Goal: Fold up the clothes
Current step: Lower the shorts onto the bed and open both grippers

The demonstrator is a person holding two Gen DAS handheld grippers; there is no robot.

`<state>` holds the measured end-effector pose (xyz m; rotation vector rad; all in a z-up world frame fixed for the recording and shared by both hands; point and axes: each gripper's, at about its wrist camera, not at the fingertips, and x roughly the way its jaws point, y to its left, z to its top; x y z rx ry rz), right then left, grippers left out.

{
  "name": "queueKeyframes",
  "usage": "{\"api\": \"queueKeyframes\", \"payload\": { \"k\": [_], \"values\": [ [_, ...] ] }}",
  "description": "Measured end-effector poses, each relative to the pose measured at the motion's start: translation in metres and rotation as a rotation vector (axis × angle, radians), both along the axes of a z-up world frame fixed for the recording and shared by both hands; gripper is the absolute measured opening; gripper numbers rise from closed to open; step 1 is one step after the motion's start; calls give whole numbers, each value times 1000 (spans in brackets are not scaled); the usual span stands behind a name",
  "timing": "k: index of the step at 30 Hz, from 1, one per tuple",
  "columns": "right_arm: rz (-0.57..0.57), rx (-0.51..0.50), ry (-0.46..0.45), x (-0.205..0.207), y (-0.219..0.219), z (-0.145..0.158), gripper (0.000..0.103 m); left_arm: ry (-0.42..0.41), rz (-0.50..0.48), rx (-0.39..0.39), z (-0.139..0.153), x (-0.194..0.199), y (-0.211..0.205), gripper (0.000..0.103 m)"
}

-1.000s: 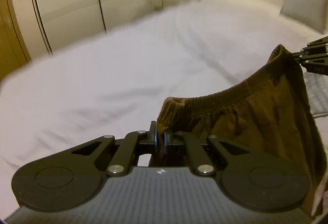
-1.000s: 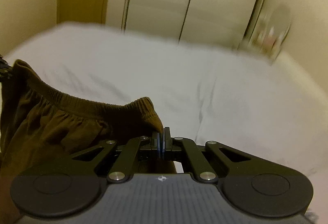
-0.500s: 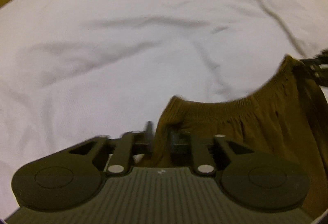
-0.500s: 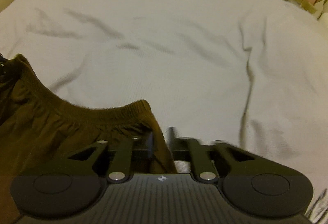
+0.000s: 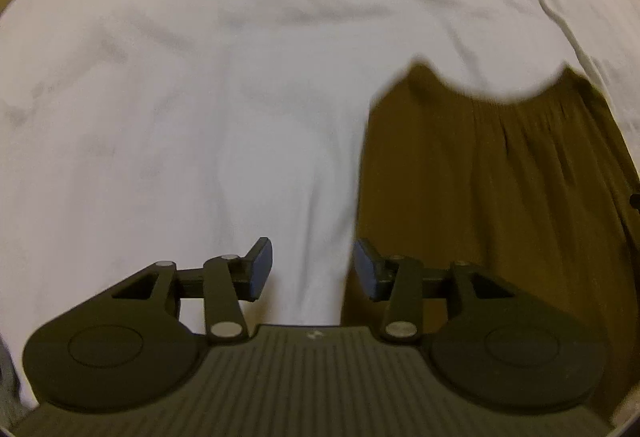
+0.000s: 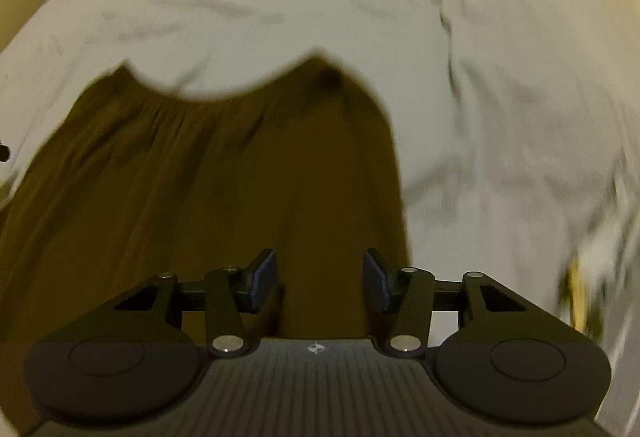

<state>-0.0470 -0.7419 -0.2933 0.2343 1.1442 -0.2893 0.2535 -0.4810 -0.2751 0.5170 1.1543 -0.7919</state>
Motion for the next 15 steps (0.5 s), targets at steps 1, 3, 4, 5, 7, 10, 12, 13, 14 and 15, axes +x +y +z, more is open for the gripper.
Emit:
{"api": "queueKeyframes", "payload": {
  "k": [1,3,4,5,7,10,12,13,14,15],
  "values": [
    [-25,12,24,-12,5,1,50,12,-11,8,-1,-8,16,43],
    [-83,25,50,-39,21,6,51,37,-44,23,-5,-25,47,45],
    [-109,27,57,-52,28,11,51,53,-55,30,-8,-32,61,46],
    [-126,25,62,-64,40,14,53,71,-61,35,-12,-39,74,46],
    [-141,27,72,-82,64,20,53,109,-84,35,-19,-50,96,46],
    [-91,38,81,-93,110,26,54,172,-93,0,-28,-57,123,46],
    [-29,72,61,-96,148,31,54,222,-90,-44,-34,-57,134,46],
    [7,94,47,-95,167,33,53,254,-83,-69,-37,-55,138,44],
    [38,112,40,-94,183,33,54,290,-72,-95,-40,-53,141,43],
    [69,129,35,-93,199,33,54,331,-61,-118,-44,-50,143,43]
  ]
}}
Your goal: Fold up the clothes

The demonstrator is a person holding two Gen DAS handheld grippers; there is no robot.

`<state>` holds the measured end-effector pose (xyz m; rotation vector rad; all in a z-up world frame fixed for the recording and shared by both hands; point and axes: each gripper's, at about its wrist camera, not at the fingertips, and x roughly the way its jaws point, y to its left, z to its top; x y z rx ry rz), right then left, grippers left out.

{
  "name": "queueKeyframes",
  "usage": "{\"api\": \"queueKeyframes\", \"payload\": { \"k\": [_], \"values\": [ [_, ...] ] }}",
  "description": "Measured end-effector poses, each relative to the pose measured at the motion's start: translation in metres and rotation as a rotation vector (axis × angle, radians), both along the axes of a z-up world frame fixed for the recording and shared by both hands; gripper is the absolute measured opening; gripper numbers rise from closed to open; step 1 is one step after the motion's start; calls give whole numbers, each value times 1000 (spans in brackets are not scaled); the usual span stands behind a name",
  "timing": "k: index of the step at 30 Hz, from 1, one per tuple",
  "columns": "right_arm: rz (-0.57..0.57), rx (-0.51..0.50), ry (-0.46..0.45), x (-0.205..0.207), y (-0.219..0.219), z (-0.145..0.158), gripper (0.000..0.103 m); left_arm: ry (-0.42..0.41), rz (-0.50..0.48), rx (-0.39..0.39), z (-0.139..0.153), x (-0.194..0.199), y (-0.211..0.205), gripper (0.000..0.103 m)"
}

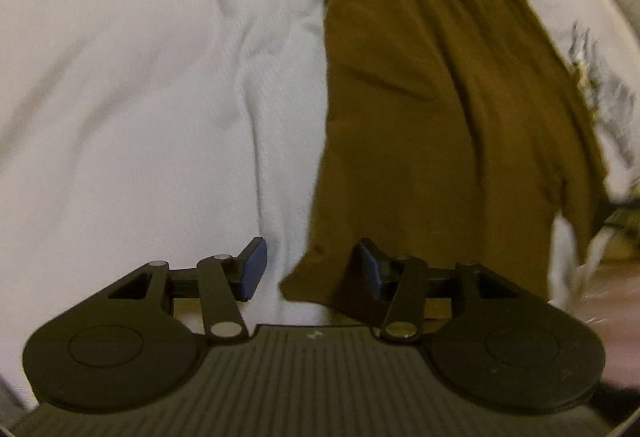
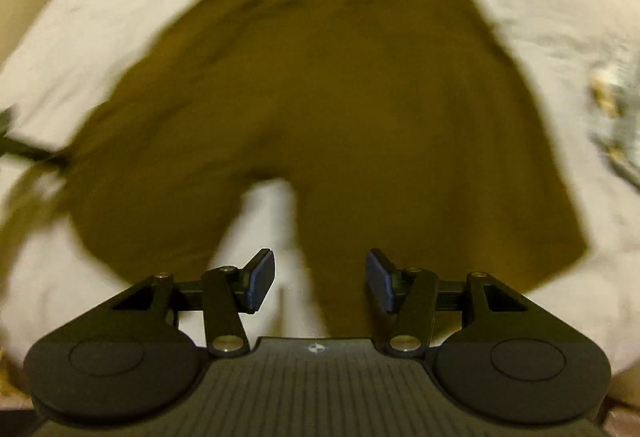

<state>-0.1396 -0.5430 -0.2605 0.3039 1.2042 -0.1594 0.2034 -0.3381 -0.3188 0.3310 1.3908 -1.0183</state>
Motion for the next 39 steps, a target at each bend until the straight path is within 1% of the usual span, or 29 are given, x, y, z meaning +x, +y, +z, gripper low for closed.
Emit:
{"api": "queueKeyframes", "payload": {
  "k": [1,2,3,4,6,9,12,14,16,19,20,22,23,24,26,27,28,29,30,32,34,35,37,39],
  "values": [
    [30,18,-7,1,16,0,54,32,8,-14,-3,3,1,37],
    [15,46,-5,2,22,-5,54,56,14,-25,-5,6,2,32],
    [-3,75,-3,4,27,-10,54,76,12,-32,-7,8,2,12],
    [-21,104,-1,5,32,-14,54,89,5,-38,-6,10,3,3],
    [-57,162,4,7,43,-24,54,67,-32,-57,4,8,6,3],
    [-171,234,4,7,37,-36,54,17,-87,-75,25,5,17,3],
    [-211,259,1,6,35,-40,54,-23,-105,-19,29,4,40,3],
    [-224,270,-4,5,33,-38,54,-34,-85,30,24,7,57,2],
    [-244,294,-16,7,35,-39,54,-24,-53,28,25,10,69,2],
    [-271,323,-10,8,35,-43,54,-9,-18,-19,29,12,69,7],
    [-279,330,-7,7,35,-45,54,-3,-17,-31,28,12,63,10],
    [-297,343,-4,7,35,-48,54,17,-16,-41,22,12,52,24],
    [-313,355,-7,7,34,-50,55,35,-11,-45,17,13,46,26],
    [-330,368,-10,7,33,-52,55,57,-5,-50,11,14,40,27],
    [-368,396,-16,6,30,-56,55,77,-17,-57,5,14,34,26],
    [-383,400,-11,6,29,-58,51,84,-26,-60,2,14,31,17],
    [-397,403,-5,5,27,-60,32,91,-34,-63,0,13,29,1],
    [-408,396,9,5,26,-61,21,98,-43,-67,-2,13,26,1],
    [-423,401,21,4,26,-60,4,89,-56,-68,0,12,26,1],
    [-439,424,36,3,26,-55,4,45,-67,-77,18,12,33,1],
    [-398,445,23,5,34,-45,4,14,-58,-94,37,15,44,1],
    [-375,453,15,6,38,-40,4,5,-55,-95,42,17,47,1],
    [-358,460,22,9,42,-42,4,-5,-51,-86,46,21,53,1],
    [-367,461,40,11,43,-52,4,-8,-48,-45,35,22,48,1]
  ]
}}
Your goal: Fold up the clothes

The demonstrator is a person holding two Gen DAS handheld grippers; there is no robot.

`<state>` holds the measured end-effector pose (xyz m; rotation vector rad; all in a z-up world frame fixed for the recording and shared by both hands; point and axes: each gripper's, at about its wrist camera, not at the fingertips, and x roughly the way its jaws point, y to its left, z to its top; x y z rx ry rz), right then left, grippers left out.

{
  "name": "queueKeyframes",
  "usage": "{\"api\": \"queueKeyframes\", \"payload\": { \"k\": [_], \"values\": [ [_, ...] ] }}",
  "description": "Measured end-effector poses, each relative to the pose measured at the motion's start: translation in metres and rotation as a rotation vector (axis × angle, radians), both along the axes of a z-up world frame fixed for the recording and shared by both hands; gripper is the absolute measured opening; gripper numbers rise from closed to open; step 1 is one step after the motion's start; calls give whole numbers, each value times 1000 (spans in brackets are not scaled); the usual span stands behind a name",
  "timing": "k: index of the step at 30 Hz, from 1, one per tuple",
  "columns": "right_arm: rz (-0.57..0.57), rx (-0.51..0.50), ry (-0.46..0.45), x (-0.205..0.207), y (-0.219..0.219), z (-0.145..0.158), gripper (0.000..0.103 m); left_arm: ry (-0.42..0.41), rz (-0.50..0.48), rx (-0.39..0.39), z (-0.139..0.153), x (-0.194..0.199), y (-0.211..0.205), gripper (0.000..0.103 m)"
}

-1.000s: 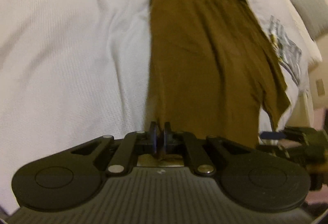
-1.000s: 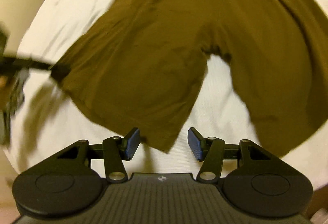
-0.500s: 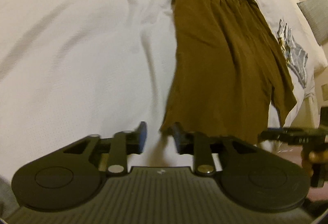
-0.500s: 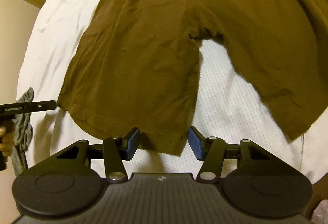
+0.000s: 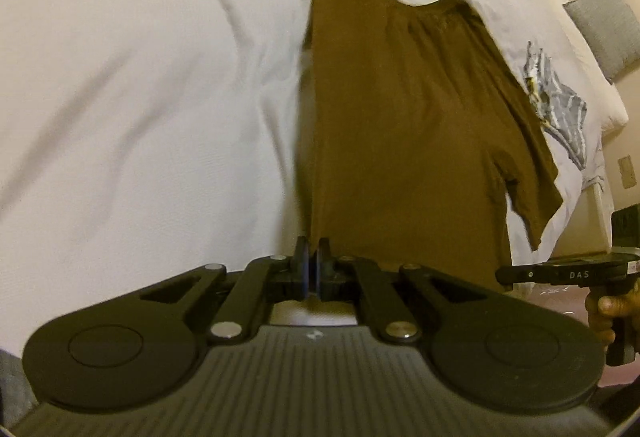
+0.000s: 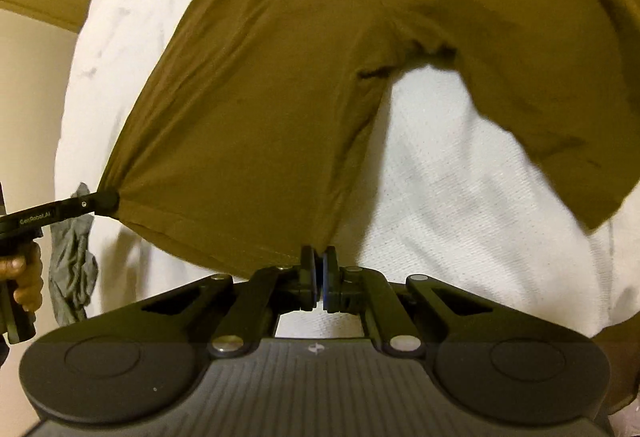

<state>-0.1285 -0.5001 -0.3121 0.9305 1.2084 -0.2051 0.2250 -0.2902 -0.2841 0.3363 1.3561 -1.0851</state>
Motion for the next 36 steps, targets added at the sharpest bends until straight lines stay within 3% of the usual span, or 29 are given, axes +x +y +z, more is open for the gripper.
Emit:
{"api": "queueKeyframes", "payload": {
  "k": [4,9,12,16,19,21,24,30,32,33,34,36],
  "values": [
    [25,-39,33,-5,-6,1,19,-62,-34,88,-15,-9,-11,2],
    [63,-222,51,-36,-33,30,19,-247,-73,105,9,-36,-18,5],
    [38,-339,56,-59,-71,49,21,-335,-95,60,34,-61,-26,6],
    [-25,-436,59,-86,-144,64,33,-356,-149,-35,56,-115,-59,20],
    [-33,-473,46,-93,-198,62,35,-361,-268,-86,59,-173,-94,29],
    [-15,-481,22,-94,-234,53,39,-365,-393,-119,54,-218,-120,33],
    [38,-435,-6,-88,-279,28,40,-387,-513,-99,42,-282,-158,37],
    [224,-273,-58,-77,-320,-19,42,-446,-540,-36,9,-372,-214,40],
    [249,-222,-78,-76,-327,-25,34,-488,-555,-2,-3,-388,-226,40],
    [261,-198,-74,-77,-331,-24,14,-492,-562,22,-11,-395,-233,39],
    [272,-175,-68,-77,-334,-24,5,-484,-569,41,-18,-401,-239,37],
    [297,-214,-60,-81,-342,-11,5,-461,-588,60,-25,-406,-247,36]
  ]
}}
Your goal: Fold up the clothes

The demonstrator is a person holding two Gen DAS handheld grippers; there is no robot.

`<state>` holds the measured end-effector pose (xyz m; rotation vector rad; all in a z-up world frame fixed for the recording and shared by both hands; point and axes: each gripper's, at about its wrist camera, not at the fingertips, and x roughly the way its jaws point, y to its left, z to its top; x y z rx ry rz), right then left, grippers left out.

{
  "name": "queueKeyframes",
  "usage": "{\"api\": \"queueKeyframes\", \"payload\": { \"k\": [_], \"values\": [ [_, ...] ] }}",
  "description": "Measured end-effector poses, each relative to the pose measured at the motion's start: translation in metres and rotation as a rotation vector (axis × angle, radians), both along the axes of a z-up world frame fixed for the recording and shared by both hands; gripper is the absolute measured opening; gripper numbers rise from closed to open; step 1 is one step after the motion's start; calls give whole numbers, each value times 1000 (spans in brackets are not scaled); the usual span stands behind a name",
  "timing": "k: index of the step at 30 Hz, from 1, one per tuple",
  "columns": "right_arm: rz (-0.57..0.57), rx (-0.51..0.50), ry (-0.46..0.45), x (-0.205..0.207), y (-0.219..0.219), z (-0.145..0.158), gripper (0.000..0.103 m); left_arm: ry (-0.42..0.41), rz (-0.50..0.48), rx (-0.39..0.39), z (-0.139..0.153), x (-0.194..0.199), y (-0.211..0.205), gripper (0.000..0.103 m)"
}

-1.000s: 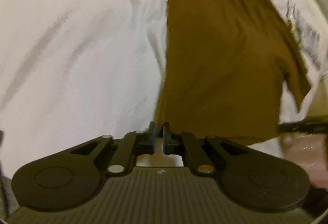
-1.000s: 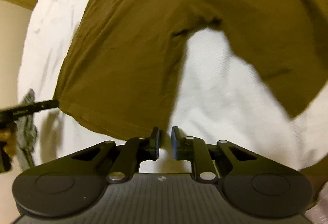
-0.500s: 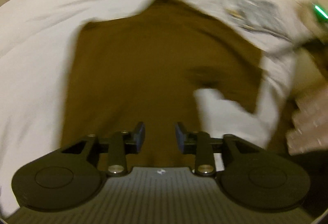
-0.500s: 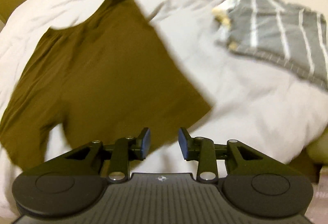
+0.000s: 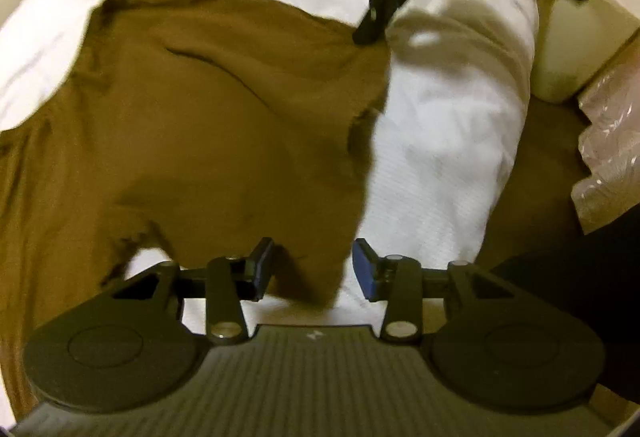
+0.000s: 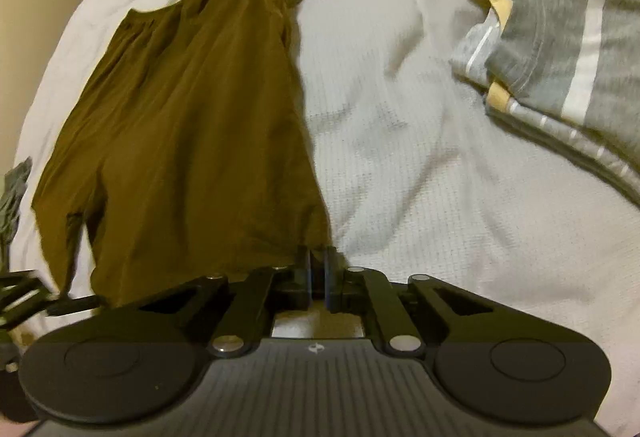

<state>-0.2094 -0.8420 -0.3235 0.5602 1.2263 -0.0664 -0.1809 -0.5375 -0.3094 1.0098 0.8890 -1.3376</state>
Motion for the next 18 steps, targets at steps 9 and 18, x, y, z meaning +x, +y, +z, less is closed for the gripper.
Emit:
{"api": "queueKeyframes", "payload": {
  "k": [9,18],
  "values": [
    [139,-117,98,10,-5,6,11,45,-51,43,-3,-10,-14,37],
    [26,-171,4,29,-1,39,24,-9,96,7,24,34,-1,37]
  ]
}}
